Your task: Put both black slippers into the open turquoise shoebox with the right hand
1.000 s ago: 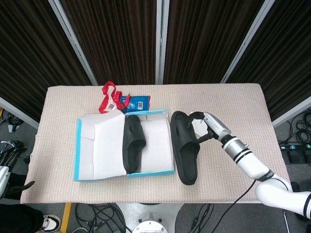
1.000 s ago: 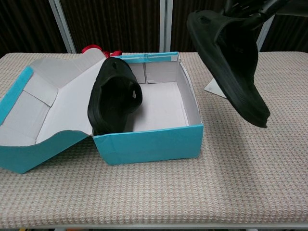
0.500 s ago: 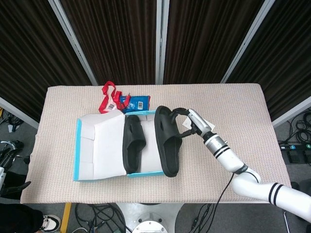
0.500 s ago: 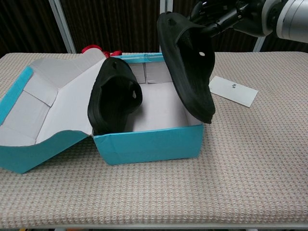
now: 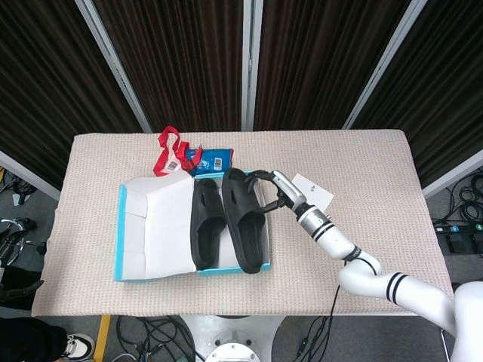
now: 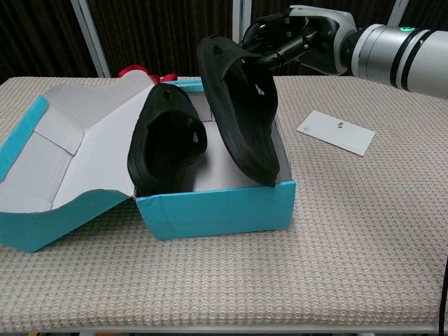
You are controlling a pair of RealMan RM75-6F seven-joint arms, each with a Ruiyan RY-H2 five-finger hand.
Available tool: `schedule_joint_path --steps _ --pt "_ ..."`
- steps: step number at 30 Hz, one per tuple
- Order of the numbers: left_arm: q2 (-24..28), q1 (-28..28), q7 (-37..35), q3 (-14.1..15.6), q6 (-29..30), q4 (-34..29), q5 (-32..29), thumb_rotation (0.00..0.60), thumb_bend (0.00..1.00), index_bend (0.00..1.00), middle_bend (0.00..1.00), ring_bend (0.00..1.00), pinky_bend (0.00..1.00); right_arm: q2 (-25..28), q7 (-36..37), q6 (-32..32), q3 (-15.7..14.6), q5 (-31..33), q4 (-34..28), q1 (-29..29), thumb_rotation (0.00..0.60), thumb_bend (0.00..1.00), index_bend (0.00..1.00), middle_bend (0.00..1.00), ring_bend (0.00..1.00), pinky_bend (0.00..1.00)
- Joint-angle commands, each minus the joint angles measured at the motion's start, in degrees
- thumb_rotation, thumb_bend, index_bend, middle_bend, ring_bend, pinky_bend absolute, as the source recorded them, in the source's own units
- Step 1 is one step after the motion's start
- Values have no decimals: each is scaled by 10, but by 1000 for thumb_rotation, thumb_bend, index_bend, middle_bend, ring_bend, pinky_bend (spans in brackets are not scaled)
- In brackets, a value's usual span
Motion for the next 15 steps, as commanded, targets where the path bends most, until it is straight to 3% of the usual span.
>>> schedule_joint_path --steps 1,15 --pt "-1 1 -4 -1 0 5 -1 600 51 120 124 30 66 -12 17 -4 -8 -6 22 12 600 99 545 498 164 151" --pt "-19 2 -26 -8 -1 46 -9 600 50 121 124 30 66 -43 42 -24 -33 -10 93 49 600 103 545 493 164 162"
